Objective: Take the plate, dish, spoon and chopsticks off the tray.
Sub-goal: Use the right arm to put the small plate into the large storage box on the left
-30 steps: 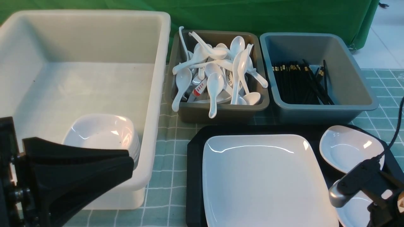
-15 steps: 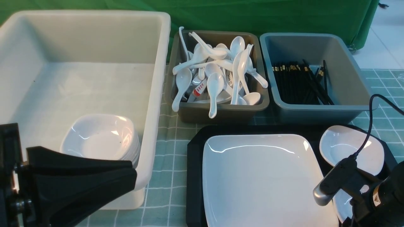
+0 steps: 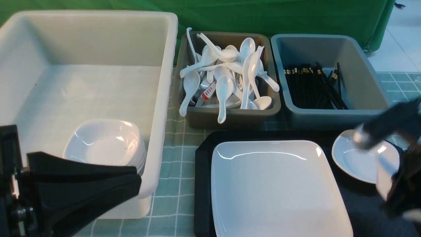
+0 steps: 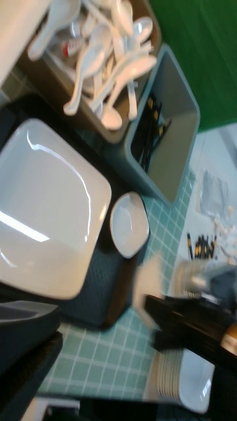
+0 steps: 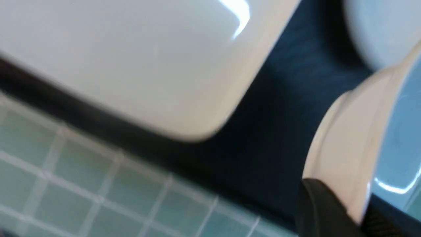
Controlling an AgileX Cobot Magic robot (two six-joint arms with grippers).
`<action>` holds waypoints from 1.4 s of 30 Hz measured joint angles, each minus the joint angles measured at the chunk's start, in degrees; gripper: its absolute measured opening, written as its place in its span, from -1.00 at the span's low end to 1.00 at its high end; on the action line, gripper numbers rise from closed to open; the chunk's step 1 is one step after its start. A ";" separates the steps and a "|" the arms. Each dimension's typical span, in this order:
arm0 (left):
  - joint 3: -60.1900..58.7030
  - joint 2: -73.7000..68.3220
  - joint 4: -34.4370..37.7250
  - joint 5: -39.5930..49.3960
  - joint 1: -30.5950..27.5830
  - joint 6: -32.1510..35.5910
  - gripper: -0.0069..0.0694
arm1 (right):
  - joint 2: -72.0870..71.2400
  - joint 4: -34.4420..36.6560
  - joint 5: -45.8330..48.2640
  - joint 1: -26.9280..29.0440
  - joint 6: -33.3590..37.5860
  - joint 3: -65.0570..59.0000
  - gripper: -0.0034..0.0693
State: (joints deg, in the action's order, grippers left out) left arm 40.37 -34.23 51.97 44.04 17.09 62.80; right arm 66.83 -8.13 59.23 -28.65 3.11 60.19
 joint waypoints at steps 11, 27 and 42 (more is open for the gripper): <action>7.46 10.92 -42.17 0.33 0.00 -41.31 -0.78 | 17.70 5.28 -11.07 -26.15 16.95 32.18 -0.73; 7.84 24.06 -51.97 12.50 0.00 -53.15 -0.78 | 57.13 5.61 -16.17 -32.16 32.80 60.71 -0.73; 7.84 24.06 -50.67 12.62 0.00 -49.28 -0.78 | 59.68 4.39 -11.47 -32.06 33.16 61.29 0.59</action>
State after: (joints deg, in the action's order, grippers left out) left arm 48.21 -10.17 1.30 56.66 17.09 13.52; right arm 126.51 -3.74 47.76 -60.71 36.27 121.48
